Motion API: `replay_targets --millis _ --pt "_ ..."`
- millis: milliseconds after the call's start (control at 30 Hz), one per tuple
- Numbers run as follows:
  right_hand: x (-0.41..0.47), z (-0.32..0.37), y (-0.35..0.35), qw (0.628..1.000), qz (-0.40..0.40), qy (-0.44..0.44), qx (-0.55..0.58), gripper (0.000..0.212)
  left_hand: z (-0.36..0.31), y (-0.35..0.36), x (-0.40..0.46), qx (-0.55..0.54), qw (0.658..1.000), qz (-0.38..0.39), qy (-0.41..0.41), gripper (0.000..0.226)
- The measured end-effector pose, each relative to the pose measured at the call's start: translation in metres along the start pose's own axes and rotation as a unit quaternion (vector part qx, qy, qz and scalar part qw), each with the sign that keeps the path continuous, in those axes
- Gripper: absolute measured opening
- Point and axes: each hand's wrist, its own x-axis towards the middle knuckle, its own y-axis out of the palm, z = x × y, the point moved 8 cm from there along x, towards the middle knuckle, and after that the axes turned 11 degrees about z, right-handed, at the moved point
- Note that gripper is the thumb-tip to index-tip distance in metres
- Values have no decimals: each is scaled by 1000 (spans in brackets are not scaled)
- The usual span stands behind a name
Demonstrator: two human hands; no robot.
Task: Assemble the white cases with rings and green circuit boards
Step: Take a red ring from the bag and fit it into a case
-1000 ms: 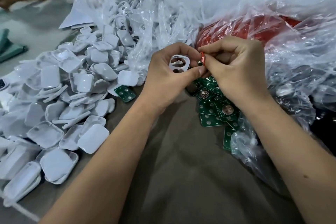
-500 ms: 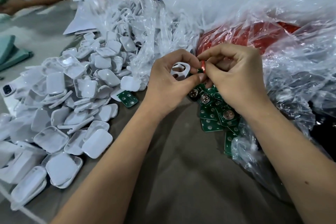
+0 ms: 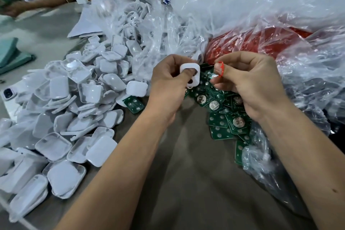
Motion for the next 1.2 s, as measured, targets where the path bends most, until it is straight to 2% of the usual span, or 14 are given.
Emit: replay_targets --millis 100,200,267,367,467,633,833,967,1067,1200 --pt "0 3 -1 998 -2 -6 -60 7 1 -1 -2 27 1000 -7 -1 13" --pt "0 5 -1 997 -8 -24 -74 17 5 5 -4 21 999 13 -46 24" --pt "1 6 -1 997 -8 -31 -72 26 8 8 -5 43 995 28 -85 33" --pt "3 0 4 998 19 -3 -53 29 13 14 -7 48 987 58 -144 34" --pt "3 -9 6 999 32 42 2 27 17 5 -5 -17 985 19 -171 33" --pt "2 -13 8 991 51 77 93 19 15 0 -2 -105 984 -8 -141 25" --pt "5 -12 10 995 48 58 70 12 12 10 -2 -27 996 -16 -87 22" --pt "2 -10 15 995 64 39 65 8 11 13 -2 -6 998 6 -66 19" --pt "1 -2 12 999 43 -4 6 11 11 19 -2 -56 995 32 -75 23" --pt "0 12 8 988 16 -72 -134 10 8 26 -2 -112 989 64 -66 29"
